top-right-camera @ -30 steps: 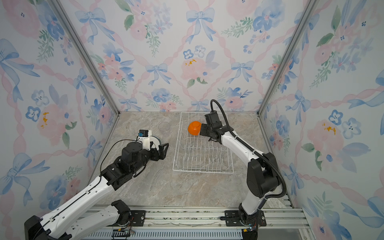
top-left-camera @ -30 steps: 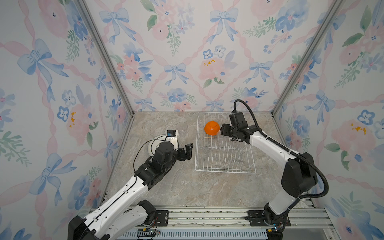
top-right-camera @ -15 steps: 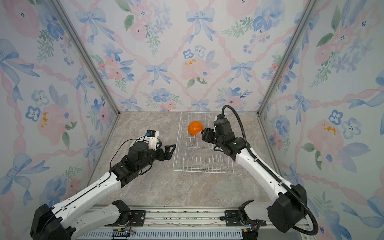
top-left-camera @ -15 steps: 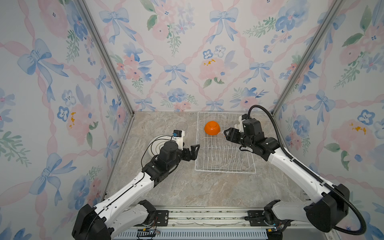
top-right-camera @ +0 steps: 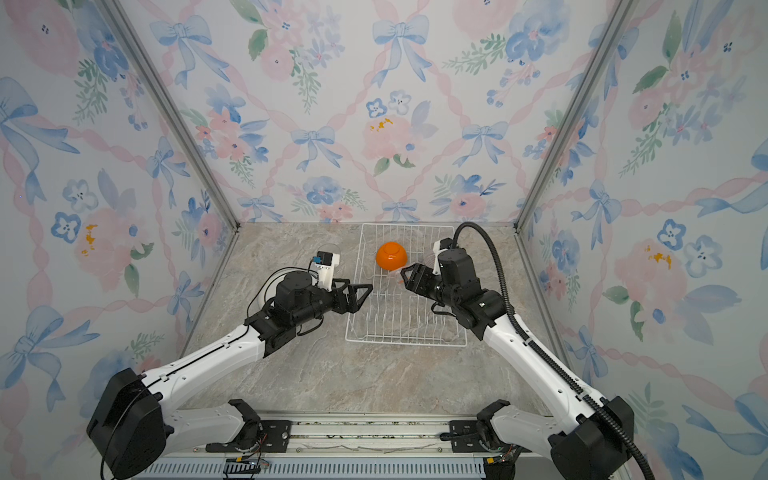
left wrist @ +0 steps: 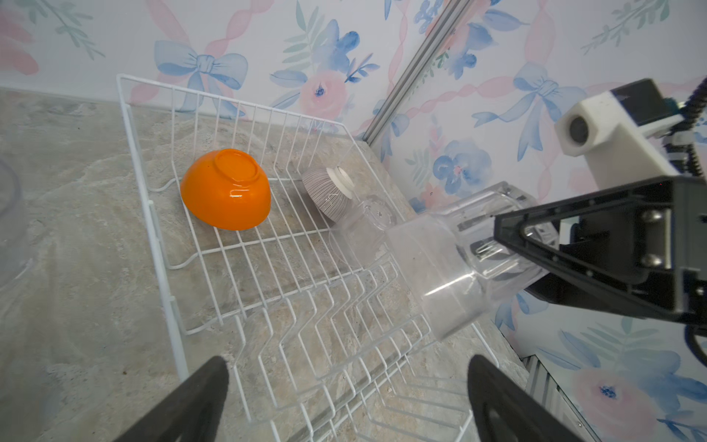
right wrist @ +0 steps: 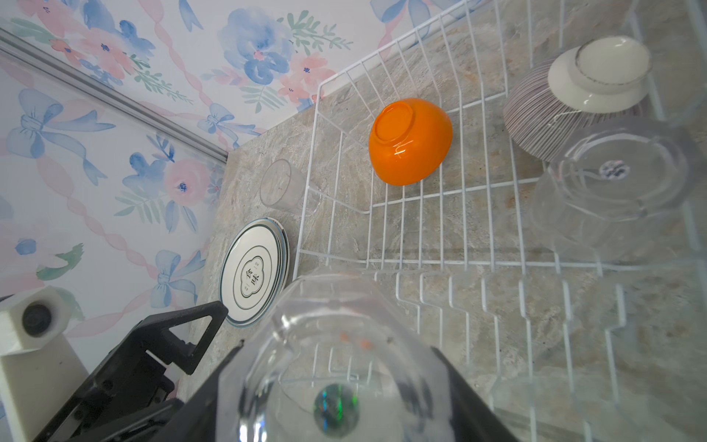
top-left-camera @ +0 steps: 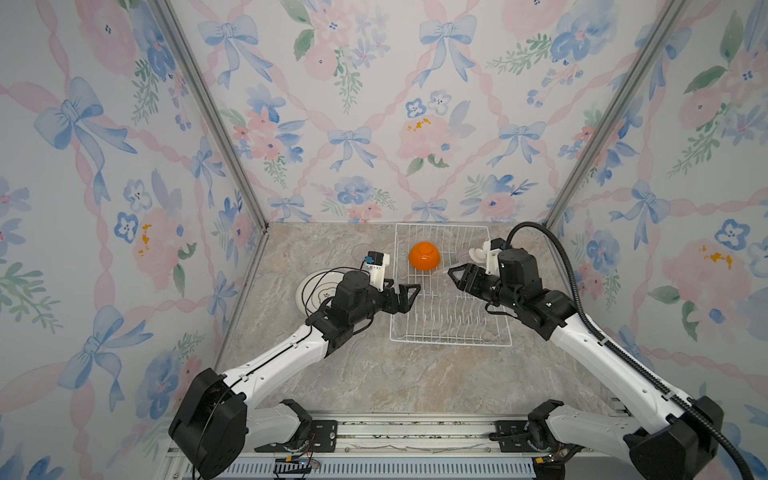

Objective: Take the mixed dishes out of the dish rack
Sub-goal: 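Carry the glass toward the left gripper while the left gripper reaches to meet it, then hold the glass out with the right gripper while the left gripper grasps it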

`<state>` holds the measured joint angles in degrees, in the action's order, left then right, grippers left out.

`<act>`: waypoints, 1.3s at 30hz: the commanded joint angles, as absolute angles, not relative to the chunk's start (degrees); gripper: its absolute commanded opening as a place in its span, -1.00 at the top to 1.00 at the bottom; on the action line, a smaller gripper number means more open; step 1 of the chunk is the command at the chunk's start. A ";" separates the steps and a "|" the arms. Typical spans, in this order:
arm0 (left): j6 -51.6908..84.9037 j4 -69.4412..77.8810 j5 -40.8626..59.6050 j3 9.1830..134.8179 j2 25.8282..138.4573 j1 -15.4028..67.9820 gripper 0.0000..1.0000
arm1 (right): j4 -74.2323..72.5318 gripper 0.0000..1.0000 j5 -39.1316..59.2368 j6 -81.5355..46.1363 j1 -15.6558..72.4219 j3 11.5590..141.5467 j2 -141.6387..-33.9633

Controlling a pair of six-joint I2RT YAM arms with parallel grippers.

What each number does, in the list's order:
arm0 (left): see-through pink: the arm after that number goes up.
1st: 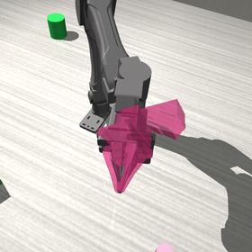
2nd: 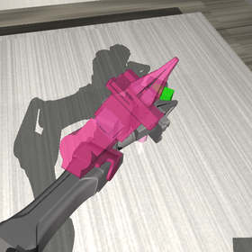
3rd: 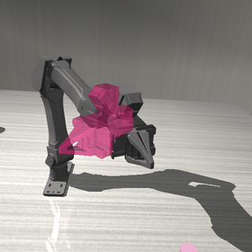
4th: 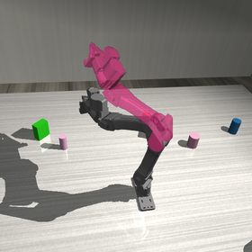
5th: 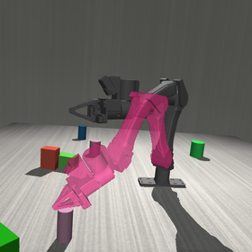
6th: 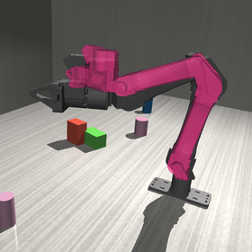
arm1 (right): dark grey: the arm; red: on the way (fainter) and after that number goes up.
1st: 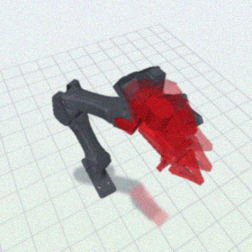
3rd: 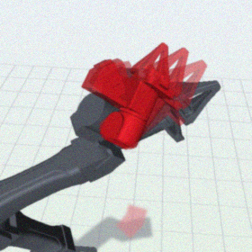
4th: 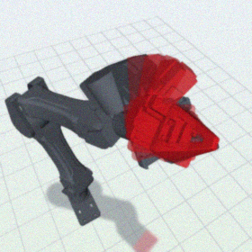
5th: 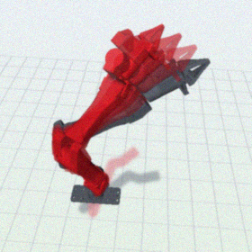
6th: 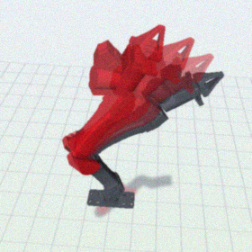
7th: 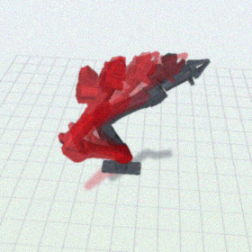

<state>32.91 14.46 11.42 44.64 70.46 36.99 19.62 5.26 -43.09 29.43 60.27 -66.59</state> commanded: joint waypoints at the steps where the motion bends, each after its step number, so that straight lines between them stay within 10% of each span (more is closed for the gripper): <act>1: 35.46 19.15 15.42 46.05 71.20 37.66 -0.93 | 14.90 -0.07 8.81 -45.38 30.06 59.83 -65.85; 39: 47.27 44.88 27.14 46.05 78.14 38.09 0.36 | 2.13 -0.07 19.18 -53.42 31.82 59.59 -68.99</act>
<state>47.40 41.28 25.58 44.69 77.87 37.52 4.73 16.29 -52.84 31.11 59.86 -68.14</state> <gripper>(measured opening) 0.326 0.680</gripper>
